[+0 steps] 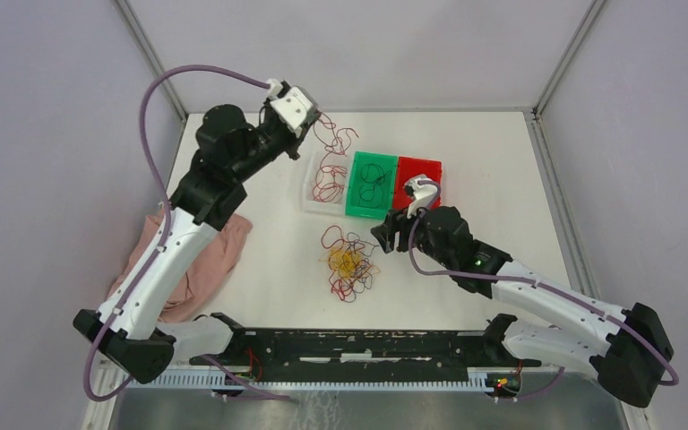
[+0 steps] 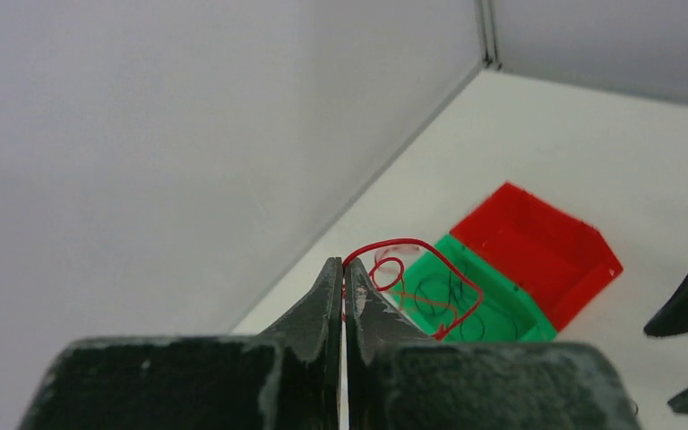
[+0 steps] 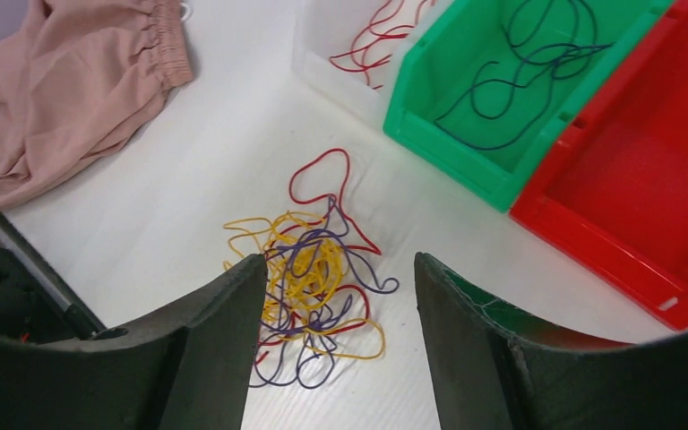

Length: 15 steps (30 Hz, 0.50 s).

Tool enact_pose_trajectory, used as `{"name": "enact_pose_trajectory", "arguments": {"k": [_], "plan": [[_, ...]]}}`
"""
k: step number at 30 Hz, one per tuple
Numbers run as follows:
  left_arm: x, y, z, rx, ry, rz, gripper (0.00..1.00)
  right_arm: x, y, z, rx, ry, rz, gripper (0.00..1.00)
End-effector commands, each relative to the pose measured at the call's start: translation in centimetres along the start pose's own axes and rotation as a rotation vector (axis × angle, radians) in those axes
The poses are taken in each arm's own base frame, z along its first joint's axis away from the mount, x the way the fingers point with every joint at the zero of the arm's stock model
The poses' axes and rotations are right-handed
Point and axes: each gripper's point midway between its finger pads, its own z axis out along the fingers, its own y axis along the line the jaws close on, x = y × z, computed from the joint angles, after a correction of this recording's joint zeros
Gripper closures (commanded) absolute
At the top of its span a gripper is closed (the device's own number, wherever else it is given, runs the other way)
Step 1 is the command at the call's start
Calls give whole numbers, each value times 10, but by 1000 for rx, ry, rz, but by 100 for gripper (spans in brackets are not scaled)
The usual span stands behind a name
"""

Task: Untangle the cables
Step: Place the cable in the bin.

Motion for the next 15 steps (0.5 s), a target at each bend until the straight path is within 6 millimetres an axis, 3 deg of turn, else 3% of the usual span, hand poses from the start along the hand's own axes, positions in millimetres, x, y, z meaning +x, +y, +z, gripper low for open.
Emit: {"name": "enact_pose_trajectory", "arguments": {"k": [1,9,15], "plan": [[31,7,2,-65,63,68,97,-22,-19,-11,117,-56,-31,34],[108,14,40,-73,212,113,97,-27,-31,-17,177,-65,-35,37],[138,25,58,-86,281,86,97,-23,-34,-17,185,-52,-43,38]]}}
